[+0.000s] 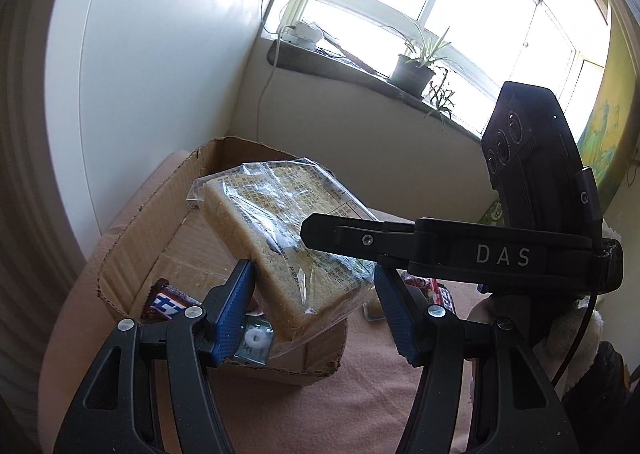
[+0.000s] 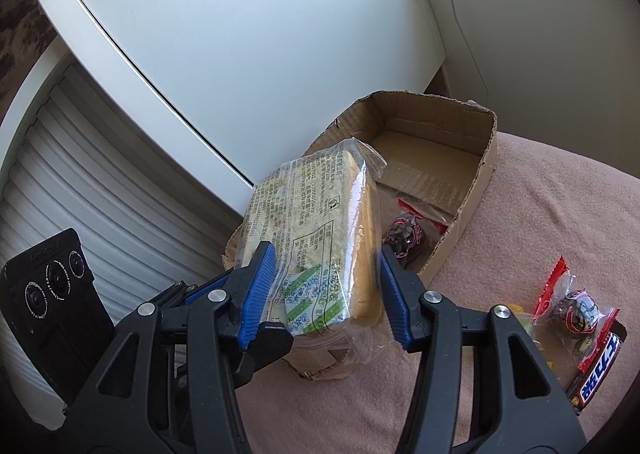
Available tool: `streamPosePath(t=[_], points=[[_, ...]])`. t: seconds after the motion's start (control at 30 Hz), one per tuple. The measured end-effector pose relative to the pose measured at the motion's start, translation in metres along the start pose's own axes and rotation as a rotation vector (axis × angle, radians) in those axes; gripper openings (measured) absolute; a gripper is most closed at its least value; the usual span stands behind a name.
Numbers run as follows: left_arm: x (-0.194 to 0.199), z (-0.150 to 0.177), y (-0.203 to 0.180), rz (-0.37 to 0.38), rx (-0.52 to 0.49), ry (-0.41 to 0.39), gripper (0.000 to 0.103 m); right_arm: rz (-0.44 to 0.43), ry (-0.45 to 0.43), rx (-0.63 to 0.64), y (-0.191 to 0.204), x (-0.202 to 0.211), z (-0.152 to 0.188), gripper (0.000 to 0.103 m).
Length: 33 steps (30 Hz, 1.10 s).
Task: Organize snacks
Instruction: 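Carry the bread loaf over the cardboard box and lower it with both tools, then open both tools to release the bread loaf into the box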
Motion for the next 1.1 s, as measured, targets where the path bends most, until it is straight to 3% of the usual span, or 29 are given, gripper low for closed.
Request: streamPosePath(t=[0.33, 0.4, 0.53, 0.67, 0.97, 1.1], points=[[-0.005, -0.002, 0.014, -0.043, -0.005, -0.001, 0.062, -0.014, 0.025, 0.002, 0.0, -0.016, 0.004, 0.054], [-0.007, -0.003, 0.016, -0.096, -0.017, -0.003, 0.061, 0.006, 0.026, 0.003, -0.001, -0.019, 0.003, 0.054], [-0.006, 0.0, 0.017, -0.095, -0.004, 0.0, 0.061, 0.035, 0.013, 0.014, -0.002, -0.016, 0.004, 0.054], [-0.002, 0.001, 0.018, -0.093, -0.003, -0.002, 0.061, 0.066, -0.002, 0.037, -0.001, -0.008, 0.006, 0.068], [0.014, 0.002, 0.001, -0.048, -0.003, -0.015, 0.061, 0.137, -0.045, -0.002, -0.018, 0.04, 0.017, 0.07], [0.024, 0.006, -0.024, -0.021, -0.047, -0.013, 0.061, 0.164, -0.122, -0.031, -0.021, 0.082, 0.027, 0.083]])
Point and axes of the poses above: each gripper's, at about its wrist camera, not at the fingertips, and x roughly against the way its jaws point, y to its left, z to its underside, the point moved 7 cm from there along -x, roughly the way its jaws point, and after that the axes turned 7 degrees about x, right-handed, at the moved point
